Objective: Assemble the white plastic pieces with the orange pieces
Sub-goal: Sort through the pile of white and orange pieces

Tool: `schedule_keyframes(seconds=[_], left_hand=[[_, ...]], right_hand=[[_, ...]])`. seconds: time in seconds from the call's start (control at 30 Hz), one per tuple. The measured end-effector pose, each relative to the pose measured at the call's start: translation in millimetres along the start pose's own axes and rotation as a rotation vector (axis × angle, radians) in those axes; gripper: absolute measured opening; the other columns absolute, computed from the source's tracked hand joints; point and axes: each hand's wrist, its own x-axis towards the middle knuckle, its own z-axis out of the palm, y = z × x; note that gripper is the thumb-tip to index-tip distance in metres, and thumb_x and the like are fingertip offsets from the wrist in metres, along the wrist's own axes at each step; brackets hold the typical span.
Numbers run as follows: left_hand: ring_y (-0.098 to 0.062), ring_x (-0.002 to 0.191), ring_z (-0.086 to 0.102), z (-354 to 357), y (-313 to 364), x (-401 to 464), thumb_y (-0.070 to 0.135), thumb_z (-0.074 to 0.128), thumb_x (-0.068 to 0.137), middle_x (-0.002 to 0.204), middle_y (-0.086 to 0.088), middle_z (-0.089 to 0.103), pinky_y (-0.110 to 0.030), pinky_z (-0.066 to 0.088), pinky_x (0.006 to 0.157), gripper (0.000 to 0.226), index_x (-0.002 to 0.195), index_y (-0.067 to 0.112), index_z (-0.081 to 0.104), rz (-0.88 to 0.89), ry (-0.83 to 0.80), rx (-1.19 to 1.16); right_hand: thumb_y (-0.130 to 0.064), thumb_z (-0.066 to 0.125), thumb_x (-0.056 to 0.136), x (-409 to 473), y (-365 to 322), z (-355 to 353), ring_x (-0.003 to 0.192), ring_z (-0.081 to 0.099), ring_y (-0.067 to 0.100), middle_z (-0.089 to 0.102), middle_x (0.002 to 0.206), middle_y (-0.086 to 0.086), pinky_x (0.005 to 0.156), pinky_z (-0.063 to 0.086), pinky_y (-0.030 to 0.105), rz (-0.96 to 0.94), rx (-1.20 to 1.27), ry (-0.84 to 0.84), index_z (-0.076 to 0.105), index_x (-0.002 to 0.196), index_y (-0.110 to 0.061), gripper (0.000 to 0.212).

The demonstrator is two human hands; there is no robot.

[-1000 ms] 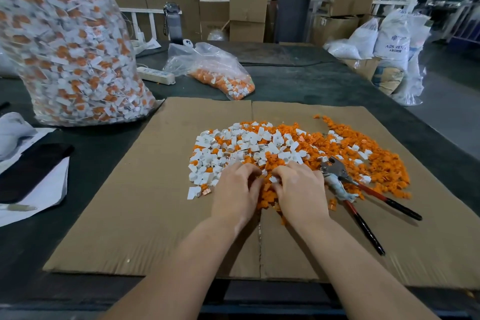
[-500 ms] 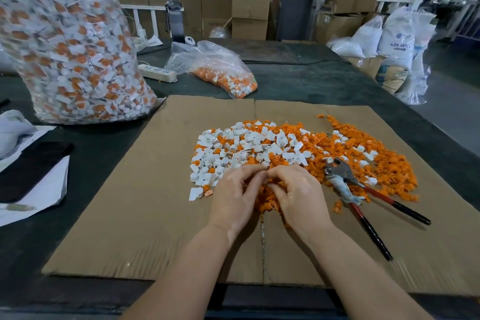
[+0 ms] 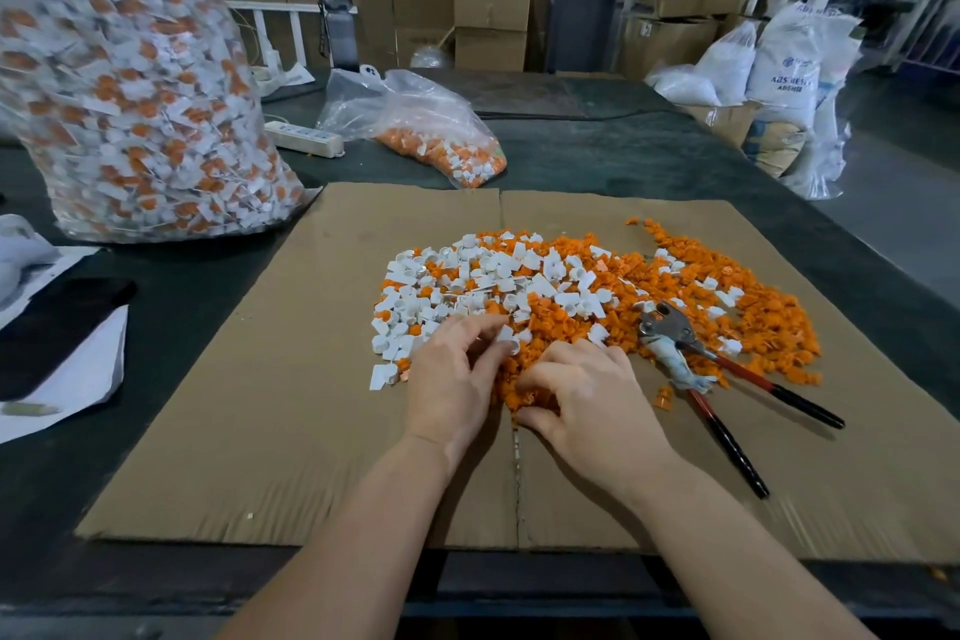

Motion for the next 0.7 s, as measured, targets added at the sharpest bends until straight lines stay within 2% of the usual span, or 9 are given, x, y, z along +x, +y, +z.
schedule_keyframes(seconds=[0.1, 0.2, 0.4, 0.53, 0.63, 0.7], left_hand=[[-0.01, 0.089, 0.057, -1.2, 1.2, -2.1, 0.021, 0.067, 0.085, 0.087, 0.018, 0.054, -0.025, 0.045, 0.086, 0.015, 0.1, 0.02, 0.069, 0.003, -0.009, 0.005], [-0.009, 0.087, 0.058, -1.7, 2.4, -3.9, 0.024, 0.065, 0.087, 0.086, 0.015, 0.059, -0.034, 0.046, 0.087, 0.004, 0.089, 0.028, 0.064, -0.002, -0.013, -0.021], [-0.008, 0.08, 0.058, 0.4, 1.2, -3.7, 0.02, 0.064, 0.088, 0.082, 0.007, 0.063, -0.018, 0.047, 0.073, 0.006, 0.084, 0.023, 0.062, 0.006, -0.022, -0.054], [0.001, 0.082, 0.056, -0.5, 1.7, -4.6, 0.02, 0.063, 0.088, 0.08, 0.014, 0.061, -0.005, 0.041, 0.069, 0.008, 0.084, 0.025, 0.06, 0.02, -0.027, -0.072], [0.006, 0.082, 0.055, -1.4, 2.8, -4.9, 0.022, 0.063, 0.088, 0.078, 0.016, 0.06, -0.003, 0.04, 0.067, 0.01, 0.084, 0.029, 0.059, 0.017, -0.041, -0.068], [0.005, 0.079, 0.056, -1.3, 3.4, -4.9, 0.023, 0.063, 0.088, 0.078, 0.016, 0.06, -0.004, 0.041, 0.067, 0.013, 0.082, 0.033, 0.057, 0.015, -0.045, -0.063]], right_hand=[[-0.027, 0.069, 0.083, 0.4, -1.9, 3.2, 0.091, 0.055, 0.021, 0.062, 0.091, -0.002, 0.081, 0.033, 0.034, 0.001, -0.012, 0.058, 0.07, 0.093, -0.019, 0.013], [-0.014, 0.078, 0.073, 0.1, -0.6, 6.9, 0.078, 0.061, 0.025, 0.063, 0.079, 0.002, 0.071, 0.044, 0.038, 0.027, -0.026, 0.123, 0.07, 0.082, -0.013, 0.012], [-0.008, 0.075, 0.077, 4.5, 5.7, 12.3, 0.068, 0.058, 0.025, 0.061, 0.072, 0.004, 0.063, 0.046, 0.037, 0.103, -0.009, 0.263, 0.063, 0.076, -0.01, 0.012], [-0.005, 0.07, 0.081, 10.0, 6.1, 15.5, 0.075, 0.059, 0.029, 0.063, 0.077, 0.009, 0.069, 0.047, 0.038, 0.144, 0.053, 0.292, 0.063, 0.081, -0.005, 0.007], [-0.002, 0.069, 0.081, 10.9, 6.2, 15.1, 0.077, 0.059, 0.027, 0.063, 0.077, 0.009, 0.068, 0.05, 0.04, 0.164, 0.171, 0.365, 0.062, 0.081, -0.003, 0.007], [0.0, 0.067, 0.082, 9.8, 7.6, 14.9, 0.083, 0.059, 0.026, 0.065, 0.083, 0.009, 0.072, 0.052, 0.043, 0.16, 0.22, 0.398, 0.063, 0.089, -0.002, 0.008]])
